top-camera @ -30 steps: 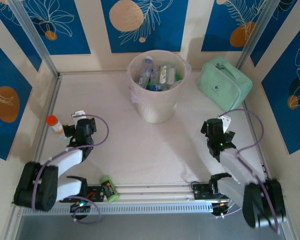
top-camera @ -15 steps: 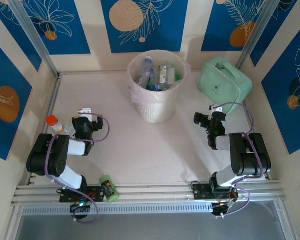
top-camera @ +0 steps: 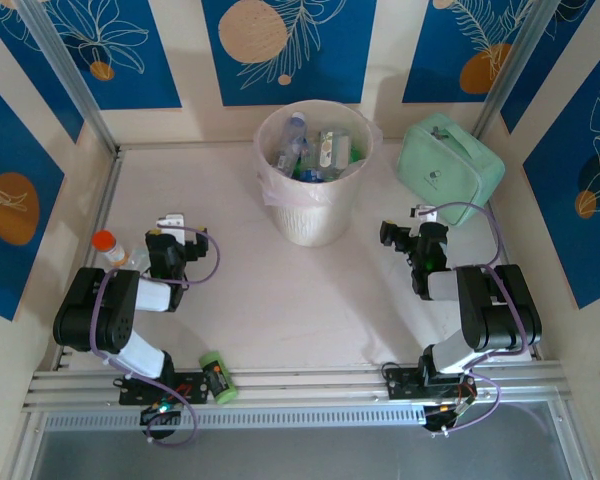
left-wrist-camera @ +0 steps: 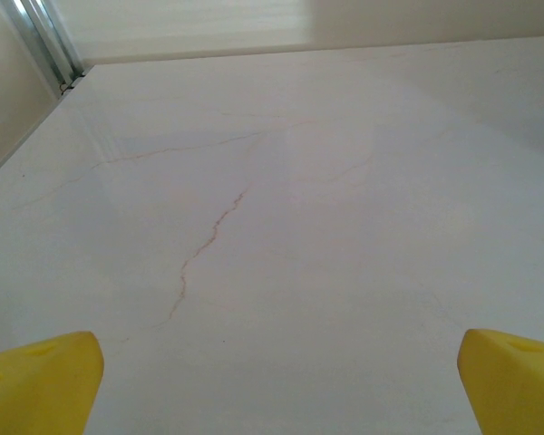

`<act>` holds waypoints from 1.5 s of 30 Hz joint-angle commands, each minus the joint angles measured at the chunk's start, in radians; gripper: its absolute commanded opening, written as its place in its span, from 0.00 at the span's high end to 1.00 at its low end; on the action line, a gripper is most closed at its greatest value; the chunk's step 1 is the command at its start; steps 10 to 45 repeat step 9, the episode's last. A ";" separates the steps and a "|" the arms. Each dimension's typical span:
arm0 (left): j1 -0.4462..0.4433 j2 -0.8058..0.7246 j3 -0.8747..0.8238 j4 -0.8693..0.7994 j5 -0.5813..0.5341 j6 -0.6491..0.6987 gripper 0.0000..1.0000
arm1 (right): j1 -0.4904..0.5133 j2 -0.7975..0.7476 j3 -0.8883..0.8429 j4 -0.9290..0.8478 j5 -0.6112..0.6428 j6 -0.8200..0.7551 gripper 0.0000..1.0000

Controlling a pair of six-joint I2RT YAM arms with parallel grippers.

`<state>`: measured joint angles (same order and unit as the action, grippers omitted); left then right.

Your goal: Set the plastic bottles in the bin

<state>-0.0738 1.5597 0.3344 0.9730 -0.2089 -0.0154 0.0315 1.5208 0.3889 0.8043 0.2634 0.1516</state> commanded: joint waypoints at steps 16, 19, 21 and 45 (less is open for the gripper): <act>0.005 0.004 0.046 -0.045 0.189 0.074 0.00 | -0.004 0.000 0.011 0.034 -0.042 -0.027 0.01; 0.005 0.004 0.046 -0.045 0.189 0.074 0.00 | -0.004 0.000 0.011 0.034 -0.042 -0.027 0.01; 0.005 0.004 0.046 -0.045 0.189 0.074 0.00 | -0.004 0.000 0.011 0.034 -0.042 -0.027 0.01; 0.005 0.004 0.046 -0.045 0.189 0.074 0.00 | -0.004 0.000 0.011 0.034 -0.042 -0.027 0.01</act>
